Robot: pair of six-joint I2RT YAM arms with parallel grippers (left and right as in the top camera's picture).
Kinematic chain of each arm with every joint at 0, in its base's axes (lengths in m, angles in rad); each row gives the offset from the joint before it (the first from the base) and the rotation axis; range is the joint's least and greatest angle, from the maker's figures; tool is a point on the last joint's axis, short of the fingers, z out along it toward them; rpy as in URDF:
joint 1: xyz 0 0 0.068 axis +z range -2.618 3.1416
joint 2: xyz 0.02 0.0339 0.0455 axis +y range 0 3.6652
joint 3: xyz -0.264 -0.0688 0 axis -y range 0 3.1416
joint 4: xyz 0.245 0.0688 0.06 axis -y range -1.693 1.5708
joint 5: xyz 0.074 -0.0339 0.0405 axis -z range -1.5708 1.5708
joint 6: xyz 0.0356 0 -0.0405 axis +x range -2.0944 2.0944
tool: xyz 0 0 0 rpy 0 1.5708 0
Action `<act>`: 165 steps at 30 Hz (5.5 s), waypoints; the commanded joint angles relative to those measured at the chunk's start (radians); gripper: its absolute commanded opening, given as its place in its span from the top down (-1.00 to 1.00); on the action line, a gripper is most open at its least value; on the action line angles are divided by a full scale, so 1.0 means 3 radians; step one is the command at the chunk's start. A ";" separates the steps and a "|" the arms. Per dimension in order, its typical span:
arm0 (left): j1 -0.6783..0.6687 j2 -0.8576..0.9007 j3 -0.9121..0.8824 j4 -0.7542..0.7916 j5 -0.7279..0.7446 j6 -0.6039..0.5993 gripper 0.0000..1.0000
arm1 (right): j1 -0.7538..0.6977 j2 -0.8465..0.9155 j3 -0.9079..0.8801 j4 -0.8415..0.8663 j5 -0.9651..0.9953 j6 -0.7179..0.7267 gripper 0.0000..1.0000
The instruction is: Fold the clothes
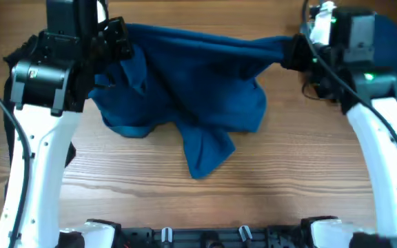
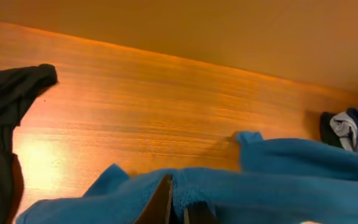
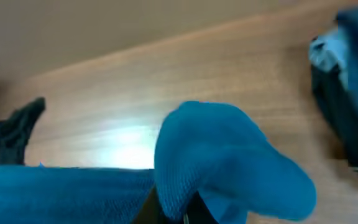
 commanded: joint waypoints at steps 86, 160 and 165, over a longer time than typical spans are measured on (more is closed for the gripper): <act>0.0064 -0.0426 0.0326 -0.0034 -0.0323 0.0210 0.92 | -0.0004 -0.0139 0.0731 -0.0617 0.0317 -0.0702 0.91; 0.0348 0.2148 0.0432 0.0099 -0.0053 0.0121 -0.33 | -0.0295 0.2084 0.1448 -0.0750 -0.0315 -0.0530 -0.97; 0.0350 0.2444 0.0432 0.0117 -0.0055 0.0122 0.11 | -0.0295 0.2084 0.1448 -0.0704 -0.0314 -0.0613 -0.93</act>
